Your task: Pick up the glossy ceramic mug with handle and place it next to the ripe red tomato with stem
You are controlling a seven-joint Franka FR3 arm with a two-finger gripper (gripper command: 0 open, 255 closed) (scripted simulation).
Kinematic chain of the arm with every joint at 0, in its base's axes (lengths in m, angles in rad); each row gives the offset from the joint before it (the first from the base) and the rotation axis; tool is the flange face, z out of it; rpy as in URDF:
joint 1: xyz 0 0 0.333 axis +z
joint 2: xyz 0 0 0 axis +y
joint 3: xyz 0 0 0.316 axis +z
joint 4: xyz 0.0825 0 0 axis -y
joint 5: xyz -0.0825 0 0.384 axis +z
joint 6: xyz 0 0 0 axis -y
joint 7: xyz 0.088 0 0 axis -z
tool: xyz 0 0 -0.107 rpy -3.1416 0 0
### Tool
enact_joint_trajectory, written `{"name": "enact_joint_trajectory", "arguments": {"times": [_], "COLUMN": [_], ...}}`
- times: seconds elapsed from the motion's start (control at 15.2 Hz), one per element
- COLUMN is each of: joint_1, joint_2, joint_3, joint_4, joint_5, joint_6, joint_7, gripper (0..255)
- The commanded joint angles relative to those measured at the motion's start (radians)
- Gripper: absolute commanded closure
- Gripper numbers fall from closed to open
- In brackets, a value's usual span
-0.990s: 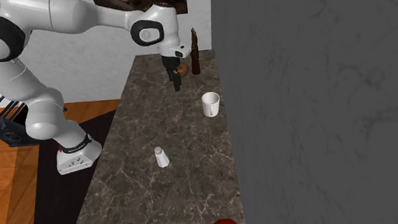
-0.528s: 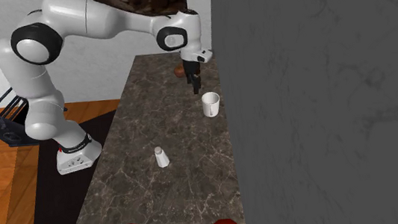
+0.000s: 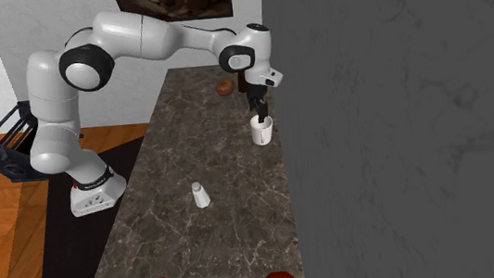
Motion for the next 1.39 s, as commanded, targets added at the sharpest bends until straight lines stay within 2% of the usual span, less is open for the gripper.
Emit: {"name": "enact_joint_trajectory", "arguments": {"times": [0.0,0.26,0.73,0.79,1.32], "joint_1": [-0.001,-0.002,-0.002,-0.002,-0.002], "joint_2": [0.007,0.018,0.019,0.019,0.019], "joint_3": [0.000,0.000,0.000,0.000,0.000], "joint_4": [-0.013,-0.044,-0.044,-0.044,-0.044], "joint_5": [0.000,0.001,0.001,0.001,0.001], "joint_6": [0.021,0.064,0.063,0.063,0.063], "joint_7": [0.000,0.000,0.000,0.000,0.000], "gripper": [0,0,0,255,255]}}
